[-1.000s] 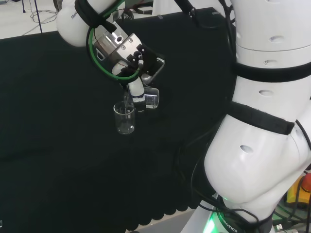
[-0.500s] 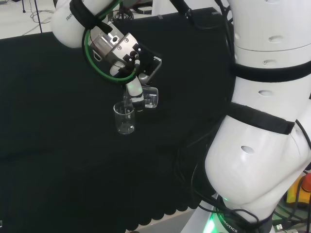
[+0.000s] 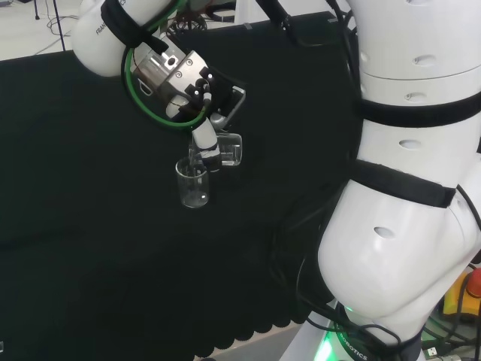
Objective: Pour the water from the handheld beaker into the one on the table.
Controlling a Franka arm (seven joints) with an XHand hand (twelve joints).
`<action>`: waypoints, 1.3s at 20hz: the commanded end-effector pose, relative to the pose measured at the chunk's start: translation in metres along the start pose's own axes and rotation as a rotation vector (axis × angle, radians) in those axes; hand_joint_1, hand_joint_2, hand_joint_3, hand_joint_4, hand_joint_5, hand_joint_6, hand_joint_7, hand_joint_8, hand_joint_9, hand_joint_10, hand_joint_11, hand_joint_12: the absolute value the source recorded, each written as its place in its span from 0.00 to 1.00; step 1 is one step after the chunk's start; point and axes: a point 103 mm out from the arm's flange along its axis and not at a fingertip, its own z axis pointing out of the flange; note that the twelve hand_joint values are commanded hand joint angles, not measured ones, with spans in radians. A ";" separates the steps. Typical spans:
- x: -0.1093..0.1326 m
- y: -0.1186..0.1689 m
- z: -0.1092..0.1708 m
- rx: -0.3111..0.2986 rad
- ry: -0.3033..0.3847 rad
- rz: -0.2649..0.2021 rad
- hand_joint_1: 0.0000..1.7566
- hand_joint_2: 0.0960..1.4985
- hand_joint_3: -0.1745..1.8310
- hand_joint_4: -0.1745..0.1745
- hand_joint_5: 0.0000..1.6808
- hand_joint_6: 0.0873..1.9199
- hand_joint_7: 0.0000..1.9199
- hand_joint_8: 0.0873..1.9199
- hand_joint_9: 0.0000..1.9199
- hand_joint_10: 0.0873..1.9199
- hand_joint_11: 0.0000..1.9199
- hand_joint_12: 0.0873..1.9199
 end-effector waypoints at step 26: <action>0.005 0.001 -0.004 0.024 -0.078 0.038 0.75 0.35 0.47 0.00 0.75 0.34 0.69 0.33 0.96 0.00 0.77 0.24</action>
